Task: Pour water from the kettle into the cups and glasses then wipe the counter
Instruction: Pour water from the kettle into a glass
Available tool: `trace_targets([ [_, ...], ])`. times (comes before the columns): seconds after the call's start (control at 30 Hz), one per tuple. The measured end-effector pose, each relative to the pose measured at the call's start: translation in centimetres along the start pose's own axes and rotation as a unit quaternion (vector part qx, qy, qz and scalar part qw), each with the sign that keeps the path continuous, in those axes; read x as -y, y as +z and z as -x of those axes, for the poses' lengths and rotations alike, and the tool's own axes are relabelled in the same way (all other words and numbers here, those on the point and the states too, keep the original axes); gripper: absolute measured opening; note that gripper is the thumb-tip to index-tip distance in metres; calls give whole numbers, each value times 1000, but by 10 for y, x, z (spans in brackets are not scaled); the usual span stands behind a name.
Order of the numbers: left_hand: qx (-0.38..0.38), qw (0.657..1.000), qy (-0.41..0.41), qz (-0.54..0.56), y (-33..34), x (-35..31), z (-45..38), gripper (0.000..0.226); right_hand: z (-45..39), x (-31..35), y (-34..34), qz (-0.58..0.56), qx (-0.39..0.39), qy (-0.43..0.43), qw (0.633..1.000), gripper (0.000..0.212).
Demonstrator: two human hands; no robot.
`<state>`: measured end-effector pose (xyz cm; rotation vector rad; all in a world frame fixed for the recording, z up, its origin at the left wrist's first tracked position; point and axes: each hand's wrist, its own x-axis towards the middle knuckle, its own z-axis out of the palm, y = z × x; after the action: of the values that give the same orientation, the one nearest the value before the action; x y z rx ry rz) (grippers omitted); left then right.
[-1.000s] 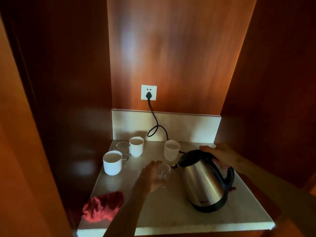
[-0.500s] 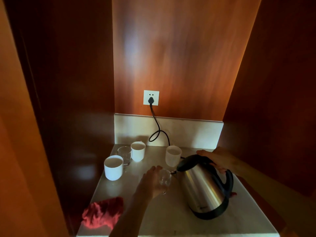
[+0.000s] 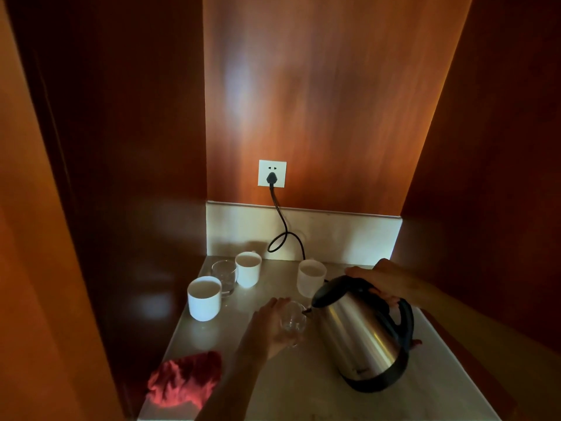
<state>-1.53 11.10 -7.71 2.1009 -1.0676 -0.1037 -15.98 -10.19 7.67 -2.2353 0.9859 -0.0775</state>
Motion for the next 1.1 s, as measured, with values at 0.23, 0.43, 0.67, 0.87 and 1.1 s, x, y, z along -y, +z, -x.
trace_targets([
  [0.23, 3, 1000, 1, 3, 0, 1, 0, 86, -12, 2, 0, 8, 20, 5, 1000, 59],
  [0.43, -9, 1000, 4, 3, 0, 0, 1, 81, -13, 7, -2, 5, 44, 9, 999, 57],
  [0.67, -23, 1000, 12, 8, 5, 6, -1, 80, -17, 13, -2, 24, 47, 6, 999, 61],
  [0.87, -25, 1000, 15, 12, 7, 6, 0, 79, -19, 22, -3, 53, 57, 9, 997, 60],
  [1.1, -16, 999, 13, 26, 9, 9, -5, 84, -21, 24, -3, 66, 52, 6, 996, 60],
])
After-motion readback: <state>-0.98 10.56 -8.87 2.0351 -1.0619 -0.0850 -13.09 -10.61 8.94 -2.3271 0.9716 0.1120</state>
